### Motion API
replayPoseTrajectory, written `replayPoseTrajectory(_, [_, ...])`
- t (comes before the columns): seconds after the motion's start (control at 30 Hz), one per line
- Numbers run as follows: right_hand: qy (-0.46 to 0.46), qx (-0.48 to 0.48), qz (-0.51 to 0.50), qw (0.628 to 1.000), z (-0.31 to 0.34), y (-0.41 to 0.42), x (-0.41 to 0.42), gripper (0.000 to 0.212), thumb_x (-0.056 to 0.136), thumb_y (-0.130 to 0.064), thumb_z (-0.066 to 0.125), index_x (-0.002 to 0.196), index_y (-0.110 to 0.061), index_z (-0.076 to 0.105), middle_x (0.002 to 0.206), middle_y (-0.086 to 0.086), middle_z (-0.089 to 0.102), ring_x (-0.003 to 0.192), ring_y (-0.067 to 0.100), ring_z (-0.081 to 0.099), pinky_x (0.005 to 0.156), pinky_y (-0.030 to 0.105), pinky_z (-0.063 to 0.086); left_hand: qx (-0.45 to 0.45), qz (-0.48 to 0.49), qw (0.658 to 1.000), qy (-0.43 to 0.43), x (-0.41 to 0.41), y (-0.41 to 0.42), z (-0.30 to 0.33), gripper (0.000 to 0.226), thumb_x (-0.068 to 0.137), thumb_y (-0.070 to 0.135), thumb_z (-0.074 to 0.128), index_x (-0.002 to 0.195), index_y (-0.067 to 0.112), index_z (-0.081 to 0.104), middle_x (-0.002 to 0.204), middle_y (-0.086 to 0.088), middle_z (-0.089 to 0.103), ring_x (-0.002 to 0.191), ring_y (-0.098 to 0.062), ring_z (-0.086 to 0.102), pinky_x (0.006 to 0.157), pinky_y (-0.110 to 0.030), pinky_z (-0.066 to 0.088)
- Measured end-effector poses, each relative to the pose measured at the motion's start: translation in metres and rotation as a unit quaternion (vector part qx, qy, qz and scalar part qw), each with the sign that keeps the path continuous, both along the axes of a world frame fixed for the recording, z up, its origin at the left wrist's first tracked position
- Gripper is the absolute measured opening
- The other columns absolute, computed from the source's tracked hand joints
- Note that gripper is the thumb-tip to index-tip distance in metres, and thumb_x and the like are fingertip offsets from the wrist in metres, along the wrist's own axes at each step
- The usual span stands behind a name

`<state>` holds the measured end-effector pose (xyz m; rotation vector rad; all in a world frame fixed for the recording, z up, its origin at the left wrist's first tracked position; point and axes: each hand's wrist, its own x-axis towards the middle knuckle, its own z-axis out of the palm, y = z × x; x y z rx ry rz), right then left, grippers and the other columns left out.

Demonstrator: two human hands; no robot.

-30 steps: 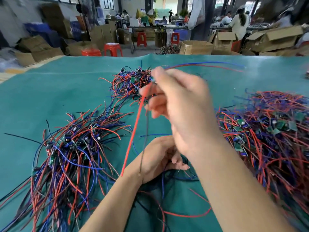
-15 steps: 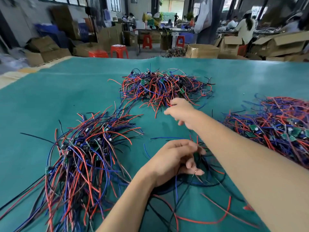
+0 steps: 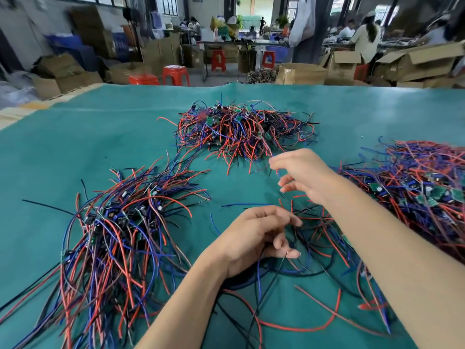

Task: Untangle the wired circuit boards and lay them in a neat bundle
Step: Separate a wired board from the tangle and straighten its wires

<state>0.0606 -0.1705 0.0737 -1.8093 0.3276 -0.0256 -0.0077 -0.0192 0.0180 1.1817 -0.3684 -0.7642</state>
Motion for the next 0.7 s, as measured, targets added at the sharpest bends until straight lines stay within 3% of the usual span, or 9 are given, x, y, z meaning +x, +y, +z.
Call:
replayPoseTrajectory(0.17, [-0.062,0.061,-0.014,0.996,0.001,-0.017,-0.049,0.018,0.092,-0.018,0.068,0.104,-0.008,0.077,0.106,0.006,0.075,0.037,0.014,0.049,0.035,0.022,0.036,-0.037,0.020,0.997,0.060,-0.002,0.001,0.004,0.030,0.103,0.020,0.047,0.127,0.002,0.054,0.076,-0.015,0.063,0.078,-0.027,0.069,0.070,-0.037,0.061])
replayPoseTrajectory(0.27, [-0.163,0.065,-0.062,0.983,-0.013,-0.013,-0.082,0.018,0.087,-0.022,0.067,0.084,-0.012,0.081,0.084,0.006,0.078,0.032,0.013,0.034,0.035,0.017,0.023,-0.046,0.018,0.994,0.102,-0.001,0.000,0.005,0.043,0.105,0.031,0.041,0.135,0.001,0.047,0.110,-0.027,0.067,0.100,-0.036,0.069,0.077,-0.042,0.062])
replayPoseTrajectory(0.33, [-0.199,0.071,-0.059,0.976,-0.023,-0.001,-0.100,0.022,0.087,-0.021,0.066,0.073,-0.009,0.079,0.059,0.001,0.070,0.032,0.008,0.035,0.035,0.015,0.025,-0.046,0.020,0.992,0.119,-0.001,0.000,0.006,0.045,0.105,0.039,0.038,0.131,0.005,0.050,0.123,-0.029,0.063,0.104,-0.036,0.067,0.083,-0.044,0.060])
replayPoseTrajectory(0.43, [-0.199,0.069,-0.010,0.977,-0.037,0.014,-0.109,0.028,0.084,-0.019,0.068,0.059,-0.009,0.073,0.044,-0.005,0.058,0.036,0.001,0.045,0.039,0.014,0.034,-0.051,0.038,0.990,0.126,0.001,-0.001,0.004,0.041,0.105,0.041,0.037,0.116,0.008,0.058,0.105,-0.020,0.069,0.090,-0.028,0.069,0.089,-0.045,0.059])
replayPoseTrajectory(0.57, [-0.210,-0.002,0.057,0.976,-0.043,0.019,-0.108,0.032,0.077,-0.024,0.064,0.047,-0.013,0.067,0.046,-0.002,0.059,0.045,0.004,0.049,0.047,0.017,0.040,-0.054,0.048,0.992,0.107,0.002,0.000,0.002,0.035,0.105,0.029,0.043,0.109,-0.001,0.060,0.087,-0.015,0.064,0.075,-0.020,0.067,0.071,-0.033,0.059])
replayPoseTrajectory(0.63, [-0.204,-0.028,0.082,0.975,-0.046,0.018,-0.109,0.035,0.077,-0.025,0.064,0.044,-0.014,0.066,0.044,0.003,0.057,0.046,0.009,0.049,0.048,0.023,0.042,-0.054,0.041,0.994,0.091,0.001,0.000,0.000,0.032,0.105,0.023,0.043,0.097,0.000,0.064,0.081,-0.012,0.070,0.069,-0.018,0.068,0.066,-0.030,0.058])
replayPoseTrajectory(0.7, [-0.192,-0.035,0.101,0.975,-0.047,0.017,-0.108,0.038,0.079,-0.027,0.063,0.044,-0.012,0.065,0.042,0.009,0.054,0.047,0.016,0.049,0.051,0.039,0.050,-0.053,0.035,0.995,0.076,0.001,0.000,0.000,0.029,0.104,0.016,0.045,0.089,0.003,0.066,0.078,-0.012,0.071,0.064,-0.018,0.068,0.064,-0.029,0.057])
